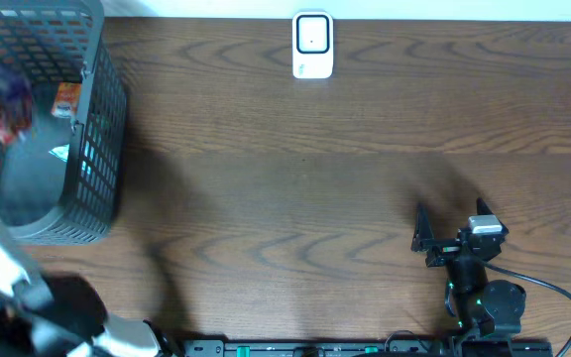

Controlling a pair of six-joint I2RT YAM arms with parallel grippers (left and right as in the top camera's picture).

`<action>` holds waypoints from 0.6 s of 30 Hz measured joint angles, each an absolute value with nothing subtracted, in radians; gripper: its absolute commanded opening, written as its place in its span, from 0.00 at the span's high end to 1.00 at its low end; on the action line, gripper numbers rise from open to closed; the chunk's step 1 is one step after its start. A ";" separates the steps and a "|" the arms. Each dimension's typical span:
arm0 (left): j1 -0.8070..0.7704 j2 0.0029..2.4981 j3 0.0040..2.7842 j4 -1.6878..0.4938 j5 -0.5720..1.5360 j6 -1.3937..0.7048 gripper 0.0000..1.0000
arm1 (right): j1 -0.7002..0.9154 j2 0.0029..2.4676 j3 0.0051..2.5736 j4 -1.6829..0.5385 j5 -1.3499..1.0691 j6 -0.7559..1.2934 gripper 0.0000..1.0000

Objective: Scan the item barcode
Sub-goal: 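Reach the left gripper into the basket and grasp the red chocolate bar, then lift the chocolate bar out of the basket with the left gripper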

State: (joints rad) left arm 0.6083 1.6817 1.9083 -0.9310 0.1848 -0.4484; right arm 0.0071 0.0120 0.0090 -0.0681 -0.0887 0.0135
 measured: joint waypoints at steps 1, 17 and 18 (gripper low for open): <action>0.608 1.644 1.911 -0.897 0.232 -0.449 0.93 | 0.007 0.012 0.009 -0.068 -0.089 0.014 0.01; 0.607 1.522 1.844 -0.898 0.133 -0.451 0.92 | 0.007 0.012 0.009 -0.068 -0.089 0.014 0.01; 0.607 1.539 1.818 -0.897 0.118 -0.449 0.92 | 0.007 0.012 0.009 -0.068 -0.089 0.014 0.01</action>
State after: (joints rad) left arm 0.6071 1.5387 1.8179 -0.8974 0.1177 -0.4488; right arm 0.0071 0.0120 0.0090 -0.0681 -0.0891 0.0135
